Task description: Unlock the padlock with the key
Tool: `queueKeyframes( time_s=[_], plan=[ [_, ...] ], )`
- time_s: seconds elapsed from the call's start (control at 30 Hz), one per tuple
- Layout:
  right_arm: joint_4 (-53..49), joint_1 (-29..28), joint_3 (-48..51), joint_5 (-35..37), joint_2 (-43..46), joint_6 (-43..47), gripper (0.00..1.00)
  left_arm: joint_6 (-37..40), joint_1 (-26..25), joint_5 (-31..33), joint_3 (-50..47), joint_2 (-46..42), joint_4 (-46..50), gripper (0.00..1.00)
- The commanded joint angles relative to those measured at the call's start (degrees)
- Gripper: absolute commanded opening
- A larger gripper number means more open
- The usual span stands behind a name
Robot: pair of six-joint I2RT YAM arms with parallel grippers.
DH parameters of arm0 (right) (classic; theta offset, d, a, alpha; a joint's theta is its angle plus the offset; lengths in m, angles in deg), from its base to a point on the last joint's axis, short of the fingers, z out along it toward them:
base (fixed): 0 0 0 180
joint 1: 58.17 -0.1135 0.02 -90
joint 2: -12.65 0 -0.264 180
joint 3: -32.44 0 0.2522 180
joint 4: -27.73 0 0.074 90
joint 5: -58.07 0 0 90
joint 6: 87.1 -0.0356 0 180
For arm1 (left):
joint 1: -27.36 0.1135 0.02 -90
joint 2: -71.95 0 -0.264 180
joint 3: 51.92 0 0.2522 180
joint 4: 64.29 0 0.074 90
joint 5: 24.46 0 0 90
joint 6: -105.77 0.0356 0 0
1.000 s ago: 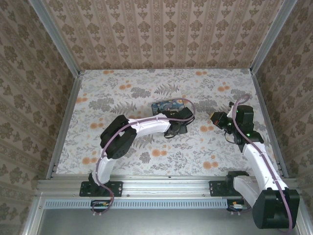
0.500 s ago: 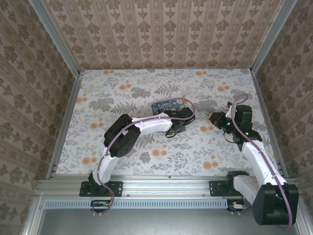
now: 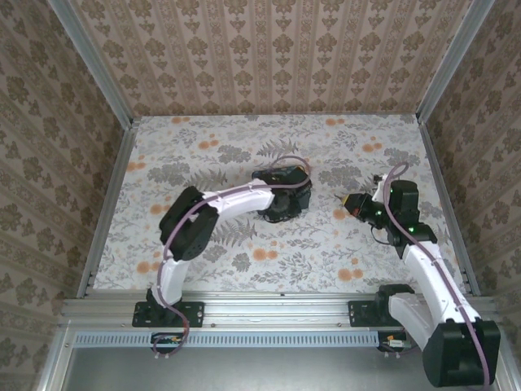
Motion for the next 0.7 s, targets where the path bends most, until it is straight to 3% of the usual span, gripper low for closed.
queueKeyframes(
  time_s=[0.0,0.23,0.4,0.67],
  plan=[
    [-2.04,-3.86,1.63,-1.58,3.33,-0.16,0.04,0.44,4.27,-10.90,-0.46,-8.78,4.77,0.20],
    [4.41,-16.74,2.10,4.08,3.00,-3.37,0.04,-4.77,10.13,-22.10,-2.46,-15.56,7.78,0.18],
    [17.79,-24.54,5.48,7.62,3.04,-7.47,0.04,-10.56,12.01,-28.63,-5.06,-18.06,3.35,0.18],
    [32.48,-25.53,5.85,5.75,-6.38,-8.67,0.03,-19.80,12.68,-31.19,-12.19,-22.55,-8.39,0.17]
  ],
)
